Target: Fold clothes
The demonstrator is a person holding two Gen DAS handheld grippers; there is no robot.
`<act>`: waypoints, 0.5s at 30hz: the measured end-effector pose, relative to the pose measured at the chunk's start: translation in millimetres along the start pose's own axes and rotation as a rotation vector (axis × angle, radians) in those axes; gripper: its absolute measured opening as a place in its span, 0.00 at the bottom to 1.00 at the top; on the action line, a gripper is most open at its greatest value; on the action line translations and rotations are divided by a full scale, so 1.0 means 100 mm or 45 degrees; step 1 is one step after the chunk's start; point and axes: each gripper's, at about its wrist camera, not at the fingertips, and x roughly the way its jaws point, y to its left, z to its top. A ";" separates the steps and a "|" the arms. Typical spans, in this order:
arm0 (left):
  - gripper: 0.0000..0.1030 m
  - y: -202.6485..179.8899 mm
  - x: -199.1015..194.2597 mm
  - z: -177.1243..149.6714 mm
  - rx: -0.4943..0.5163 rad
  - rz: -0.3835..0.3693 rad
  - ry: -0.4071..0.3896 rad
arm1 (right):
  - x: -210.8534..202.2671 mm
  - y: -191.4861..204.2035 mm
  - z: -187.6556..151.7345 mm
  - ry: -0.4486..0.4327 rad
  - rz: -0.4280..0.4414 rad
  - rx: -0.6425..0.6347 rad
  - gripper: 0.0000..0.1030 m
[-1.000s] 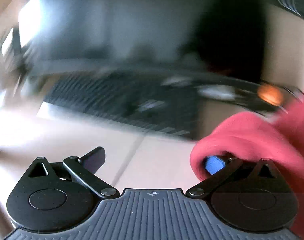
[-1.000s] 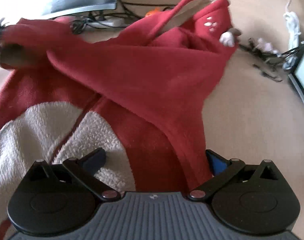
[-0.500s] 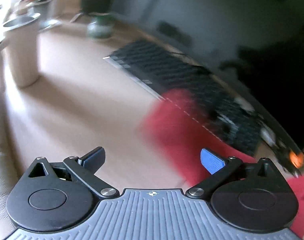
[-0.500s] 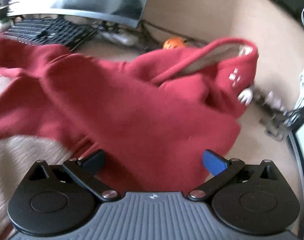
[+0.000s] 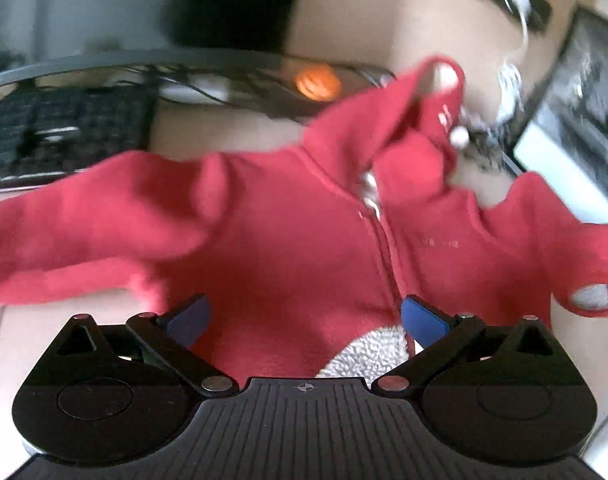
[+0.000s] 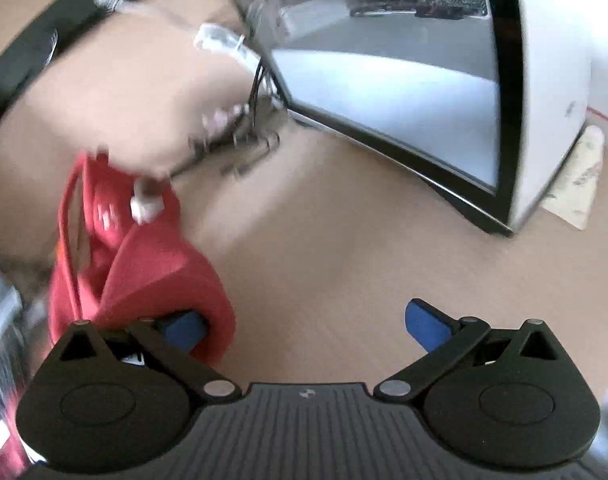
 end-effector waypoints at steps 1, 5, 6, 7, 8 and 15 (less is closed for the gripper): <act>1.00 -0.03 0.05 -0.02 0.020 0.007 0.011 | -0.07 0.00 -0.06 -0.021 -0.043 -0.050 1.00; 1.00 0.04 0.22 -0.05 -0.008 0.012 0.047 | -0.30 -0.14 -0.13 -0.133 -0.162 0.000 1.00; 1.00 0.06 0.22 -0.06 -0.008 0.011 0.038 | -0.36 -0.24 -0.10 -0.170 -0.163 0.070 1.00; 1.00 0.09 0.22 -0.06 -0.005 0.012 0.027 | -0.42 -0.33 -0.07 -0.207 -0.162 0.143 1.00; 1.00 0.09 0.21 -0.08 -0.005 0.013 0.020 | -0.46 -0.49 -0.02 -0.200 -0.109 0.234 1.00; 1.00 -0.09 0.25 -0.23 0.100 0.119 -0.050 | -0.61 -0.51 -0.04 -0.137 -0.155 -0.169 1.00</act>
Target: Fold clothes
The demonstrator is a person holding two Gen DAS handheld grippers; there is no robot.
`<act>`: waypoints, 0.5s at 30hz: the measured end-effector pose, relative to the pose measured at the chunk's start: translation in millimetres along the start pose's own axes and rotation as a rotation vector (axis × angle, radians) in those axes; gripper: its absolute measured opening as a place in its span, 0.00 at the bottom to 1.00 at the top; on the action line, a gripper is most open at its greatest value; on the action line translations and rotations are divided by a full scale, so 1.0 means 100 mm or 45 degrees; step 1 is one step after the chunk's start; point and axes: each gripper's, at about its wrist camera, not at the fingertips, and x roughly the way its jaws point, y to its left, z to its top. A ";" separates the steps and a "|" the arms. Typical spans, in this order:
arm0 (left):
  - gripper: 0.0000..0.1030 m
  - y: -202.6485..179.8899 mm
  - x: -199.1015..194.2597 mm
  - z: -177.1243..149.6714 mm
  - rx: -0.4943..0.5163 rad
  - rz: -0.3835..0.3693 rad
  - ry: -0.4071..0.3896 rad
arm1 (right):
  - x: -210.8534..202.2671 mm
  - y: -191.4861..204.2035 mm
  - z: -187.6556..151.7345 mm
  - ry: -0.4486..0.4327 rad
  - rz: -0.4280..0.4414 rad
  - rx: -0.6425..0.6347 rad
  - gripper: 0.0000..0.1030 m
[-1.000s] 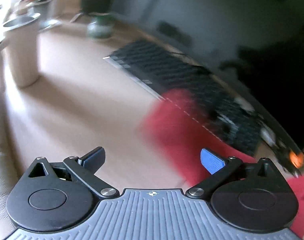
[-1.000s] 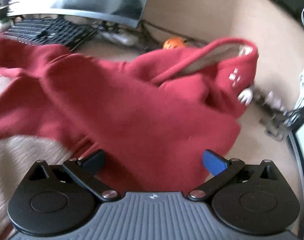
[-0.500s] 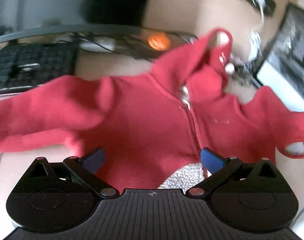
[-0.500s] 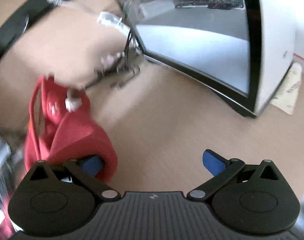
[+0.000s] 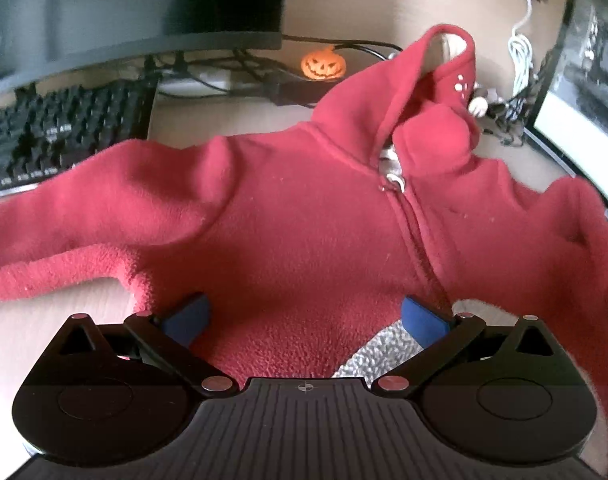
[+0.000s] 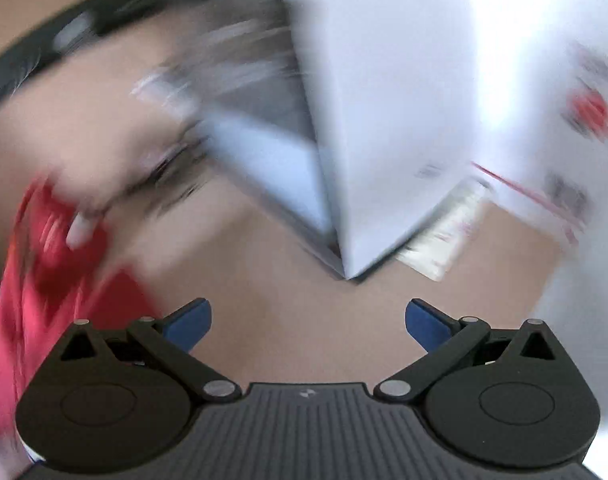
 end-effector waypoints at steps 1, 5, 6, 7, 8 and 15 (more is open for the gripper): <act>1.00 -0.02 0.01 0.00 0.009 0.014 -0.003 | -0.06 0.16 -0.08 0.016 0.080 -0.125 1.00; 1.00 -0.04 0.02 -0.01 0.017 0.031 -0.007 | -0.19 0.87 -0.40 0.058 0.389 -0.499 1.00; 1.00 -0.04 0.02 -0.01 0.019 0.033 -0.007 | -0.15 1.05 -0.47 0.096 0.441 -0.554 1.00; 1.00 -0.04 0.02 -0.01 0.021 0.034 -0.006 | -0.10 1.22 -0.54 0.138 0.491 -0.608 1.00; 1.00 -0.04 0.01 -0.02 0.022 0.035 -0.005 | -0.01 1.35 -0.61 0.177 0.490 -0.649 1.00; 1.00 -0.06 0.01 -0.02 0.037 0.052 0.003 | 0.17 -0.19 0.00 -0.086 -0.171 0.316 1.00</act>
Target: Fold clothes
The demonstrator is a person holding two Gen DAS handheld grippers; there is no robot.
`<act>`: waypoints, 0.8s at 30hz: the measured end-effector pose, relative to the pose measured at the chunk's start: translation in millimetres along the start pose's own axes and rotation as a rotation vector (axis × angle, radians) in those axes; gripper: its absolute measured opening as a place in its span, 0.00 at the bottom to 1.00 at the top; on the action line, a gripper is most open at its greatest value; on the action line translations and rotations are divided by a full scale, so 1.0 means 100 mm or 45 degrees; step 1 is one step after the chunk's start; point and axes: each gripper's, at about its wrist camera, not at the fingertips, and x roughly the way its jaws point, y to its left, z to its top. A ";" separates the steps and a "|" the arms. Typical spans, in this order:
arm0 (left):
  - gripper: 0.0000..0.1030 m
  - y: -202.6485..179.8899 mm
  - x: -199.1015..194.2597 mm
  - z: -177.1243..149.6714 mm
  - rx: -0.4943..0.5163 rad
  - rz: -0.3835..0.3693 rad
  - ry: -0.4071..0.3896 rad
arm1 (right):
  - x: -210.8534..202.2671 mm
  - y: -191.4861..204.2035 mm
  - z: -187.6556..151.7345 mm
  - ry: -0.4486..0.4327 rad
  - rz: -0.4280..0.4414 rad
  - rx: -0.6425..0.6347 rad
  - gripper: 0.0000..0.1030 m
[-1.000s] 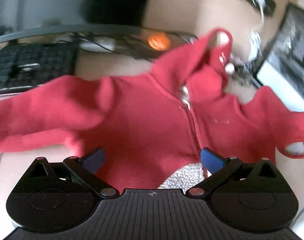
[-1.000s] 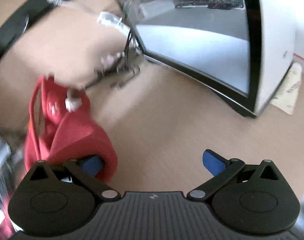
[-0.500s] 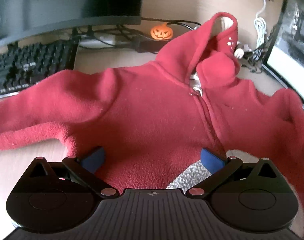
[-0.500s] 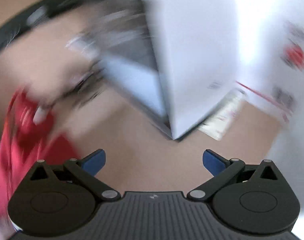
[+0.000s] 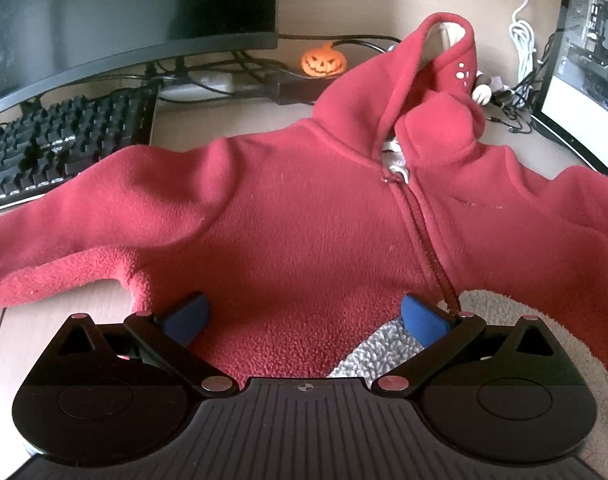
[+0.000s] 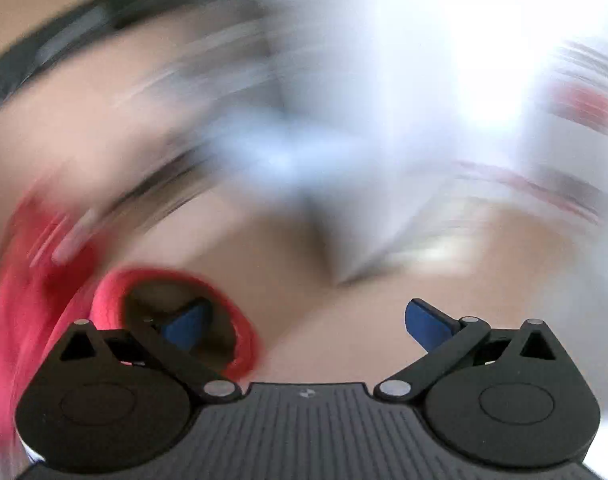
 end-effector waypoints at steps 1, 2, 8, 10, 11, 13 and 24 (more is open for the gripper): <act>1.00 0.00 0.00 0.00 0.000 0.000 0.000 | -0.05 -0.07 0.04 -0.022 -0.011 0.007 1.00; 1.00 0.00 0.00 0.00 0.000 0.002 0.001 | -0.11 -0.13 0.07 -0.042 -0.016 0.001 1.00; 1.00 -0.03 0.01 0.00 0.005 0.010 0.005 | -0.26 0.15 -0.03 -0.026 0.163 -0.160 1.00; 1.00 -0.03 0.01 0.00 0.005 0.010 0.006 | -0.20 0.52 -0.17 0.059 0.308 -0.275 1.00; 1.00 -0.03 0.01 0.00 0.005 0.010 0.006 | -0.14 0.72 -0.26 0.111 0.384 -0.332 1.00; 1.00 -0.03 0.02 0.00 0.003 0.010 0.007 | -0.04 1.14 -0.46 0.204 0.514 -0.455 1.00; 1.00 -0.07 0.01 -0.01 -0.044 0.037 0.005 | 0.58 2.54 -1.20 0.376 0.707 -0.870 1.00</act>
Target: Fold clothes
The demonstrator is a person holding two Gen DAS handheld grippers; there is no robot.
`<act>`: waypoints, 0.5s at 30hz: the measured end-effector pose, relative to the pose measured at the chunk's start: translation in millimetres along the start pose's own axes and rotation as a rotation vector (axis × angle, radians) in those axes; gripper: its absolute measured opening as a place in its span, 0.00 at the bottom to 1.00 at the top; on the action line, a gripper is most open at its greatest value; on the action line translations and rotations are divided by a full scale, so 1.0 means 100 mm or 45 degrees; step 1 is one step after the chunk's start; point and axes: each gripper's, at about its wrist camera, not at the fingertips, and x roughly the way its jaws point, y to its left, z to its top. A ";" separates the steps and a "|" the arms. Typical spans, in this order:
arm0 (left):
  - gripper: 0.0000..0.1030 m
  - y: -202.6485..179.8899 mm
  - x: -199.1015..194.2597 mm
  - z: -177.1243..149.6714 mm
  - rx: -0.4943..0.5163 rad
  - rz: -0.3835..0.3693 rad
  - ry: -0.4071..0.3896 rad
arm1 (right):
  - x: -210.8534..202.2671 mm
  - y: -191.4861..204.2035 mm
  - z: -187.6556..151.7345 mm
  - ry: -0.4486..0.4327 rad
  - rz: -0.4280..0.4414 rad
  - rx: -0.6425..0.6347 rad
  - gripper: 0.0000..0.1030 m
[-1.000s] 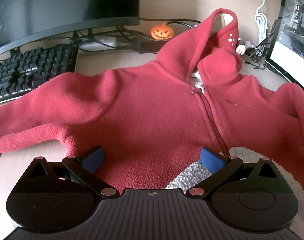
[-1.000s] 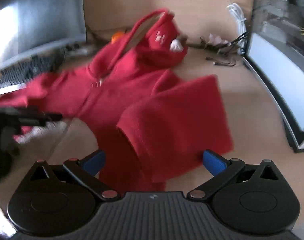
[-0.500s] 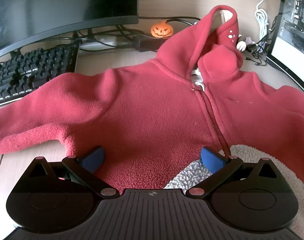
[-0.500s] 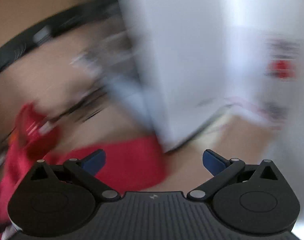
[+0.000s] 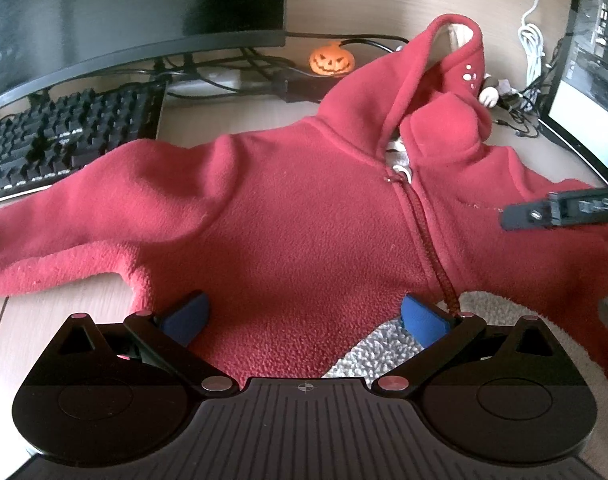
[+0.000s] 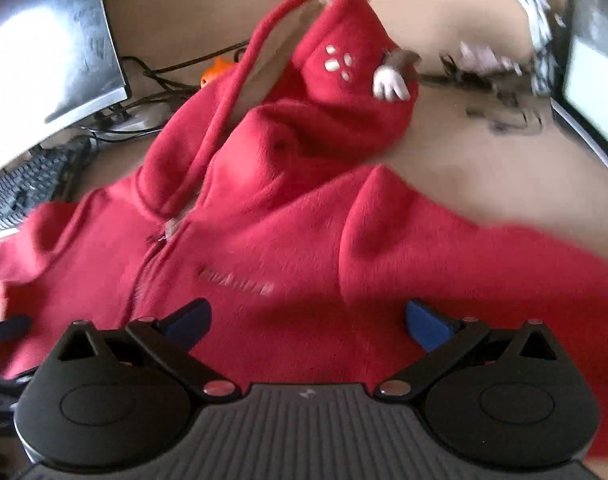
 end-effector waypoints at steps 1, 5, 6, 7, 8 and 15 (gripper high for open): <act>1.00 -0.02 0.02 0.01 -0.005 0.007 0.001 | 0.05 0.00 0.04 0.000 -0.009 -0.033 1.00; 1.00 -0.08 0.18 0.18 -0.038 0.024 0.013 | 0.35 -0.01 0.25 -0.012 -0.035 -0.184 1.00; 1.00 -0.10 0.23 0.24 -0.045 0.026 0.015 | 0.42 -0.04 0.31 -0.021 -0.027 -0.202 1.00; 1.00 -0.11 0.30 0.31 -0.049 0.028 0.018 | 0.48 -0.07 0.38 -0.027 -0.020 -0.213 1.00; 1.00 -0.12 0.36 0.36 -0.048 0.027 0.020 | 0.55 -0.10 0.45 -0.030 -0.016 -0.218 1.00; 1.00 -0.10 0.43 0.52 0.034 -0.030 0.074 | 0.76 -0.20 0.78 -0.020 0.001 -0.244 1.00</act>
